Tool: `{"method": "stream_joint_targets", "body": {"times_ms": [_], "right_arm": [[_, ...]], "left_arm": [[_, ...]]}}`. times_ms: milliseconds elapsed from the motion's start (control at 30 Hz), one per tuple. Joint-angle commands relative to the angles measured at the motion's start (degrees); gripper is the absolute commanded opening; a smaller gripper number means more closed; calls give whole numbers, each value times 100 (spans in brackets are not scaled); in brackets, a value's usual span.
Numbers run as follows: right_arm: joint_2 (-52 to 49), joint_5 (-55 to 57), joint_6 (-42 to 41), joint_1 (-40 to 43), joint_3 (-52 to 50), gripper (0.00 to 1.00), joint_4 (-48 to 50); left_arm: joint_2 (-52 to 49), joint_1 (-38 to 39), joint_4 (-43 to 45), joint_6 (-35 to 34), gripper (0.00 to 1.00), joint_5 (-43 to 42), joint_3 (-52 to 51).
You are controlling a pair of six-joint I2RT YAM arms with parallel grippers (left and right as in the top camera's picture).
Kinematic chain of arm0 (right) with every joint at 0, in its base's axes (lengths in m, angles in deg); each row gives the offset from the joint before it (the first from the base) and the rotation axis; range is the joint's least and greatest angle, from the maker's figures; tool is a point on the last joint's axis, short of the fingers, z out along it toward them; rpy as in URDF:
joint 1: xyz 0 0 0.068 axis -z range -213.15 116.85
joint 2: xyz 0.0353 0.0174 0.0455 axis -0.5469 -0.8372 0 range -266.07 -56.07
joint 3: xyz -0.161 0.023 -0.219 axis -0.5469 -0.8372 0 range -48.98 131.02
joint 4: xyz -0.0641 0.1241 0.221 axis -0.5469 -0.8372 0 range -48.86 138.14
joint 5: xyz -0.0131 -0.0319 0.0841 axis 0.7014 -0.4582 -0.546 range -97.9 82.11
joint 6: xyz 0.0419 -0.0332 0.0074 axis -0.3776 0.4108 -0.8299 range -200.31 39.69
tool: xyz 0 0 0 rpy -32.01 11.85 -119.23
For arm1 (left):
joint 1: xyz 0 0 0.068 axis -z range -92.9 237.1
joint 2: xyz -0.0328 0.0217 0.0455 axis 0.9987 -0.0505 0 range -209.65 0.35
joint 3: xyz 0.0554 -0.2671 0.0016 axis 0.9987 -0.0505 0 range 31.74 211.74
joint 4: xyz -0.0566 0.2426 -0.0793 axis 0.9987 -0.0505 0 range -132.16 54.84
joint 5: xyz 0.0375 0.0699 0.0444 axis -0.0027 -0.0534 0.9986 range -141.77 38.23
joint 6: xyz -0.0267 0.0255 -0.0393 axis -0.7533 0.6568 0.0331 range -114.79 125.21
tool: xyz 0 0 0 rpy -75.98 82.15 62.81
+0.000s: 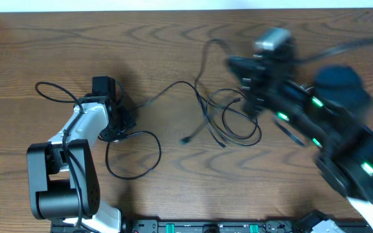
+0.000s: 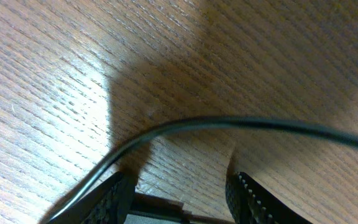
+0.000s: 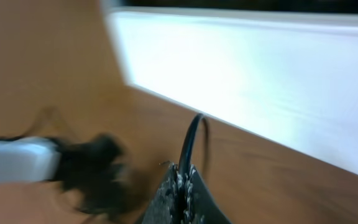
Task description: Untangle cables
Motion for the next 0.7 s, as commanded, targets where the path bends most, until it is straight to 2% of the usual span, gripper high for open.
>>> {"method": "stream_joint_targets", "body": {"times_ms": [0,100,333,433,667], "right_arm": [[518,2389,-361,146,59,1,-595],[817,3279,-905,295,59,1,-1532],[748,3845,-1609,713,57,1,-3101],[560,3751,-1915,881,52,1,-3491],[-498,2859,-1923,909,50,1,-4054]], "left_arm": [[-66,-24,-26,-57,53,44,11],[-66,-24,-26,-57,53,46,11],[-66,-24,-26,-55,53,98,11],[-66,-24,-28,-57,53,267,11],[-66,-24,-50,-98,53,476,11]]}}
